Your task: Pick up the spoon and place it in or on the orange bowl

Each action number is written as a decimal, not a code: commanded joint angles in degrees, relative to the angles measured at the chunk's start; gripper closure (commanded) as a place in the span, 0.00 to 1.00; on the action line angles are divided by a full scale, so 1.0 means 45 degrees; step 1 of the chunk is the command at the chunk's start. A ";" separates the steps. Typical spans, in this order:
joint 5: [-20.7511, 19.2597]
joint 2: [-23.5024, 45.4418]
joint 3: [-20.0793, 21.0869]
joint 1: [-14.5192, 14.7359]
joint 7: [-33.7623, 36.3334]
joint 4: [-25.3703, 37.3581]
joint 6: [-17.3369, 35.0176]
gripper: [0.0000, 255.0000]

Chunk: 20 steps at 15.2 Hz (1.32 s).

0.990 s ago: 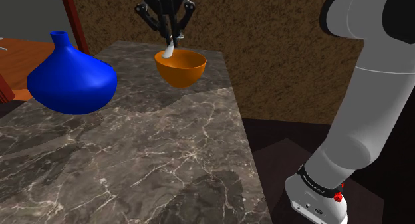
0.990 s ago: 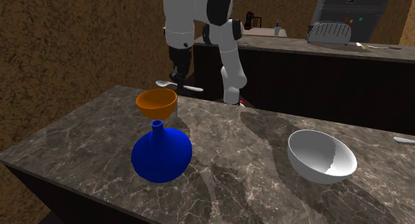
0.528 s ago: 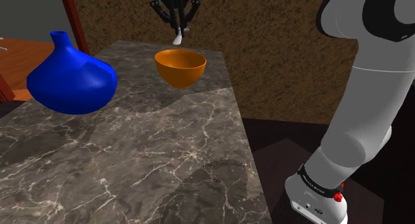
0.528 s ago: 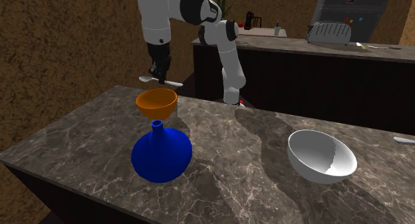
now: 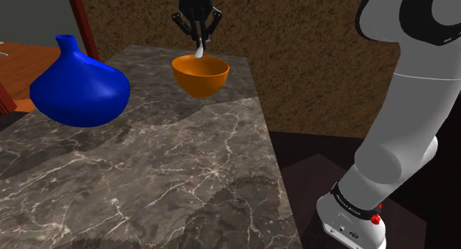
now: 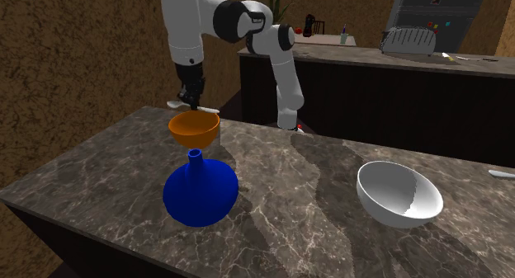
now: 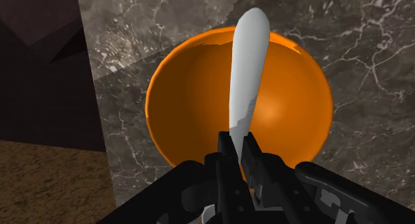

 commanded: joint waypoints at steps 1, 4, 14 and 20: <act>0.0150 -0.0166 0.0014 -0.0227 -0.0003 -0.0544 0.0440 1.00; 0.0364 -0.0418 0.0033 -0.0526 0.0005 -0.1344 0.1075 1.00; 0.0591 -0.0696 0.0040 -0.0852 0.0034 -0.2385 0.1938 1.00; 0.0598 -0.0705 0.0042 -0.0857 0.0031 -0.2388 0.1936 0.00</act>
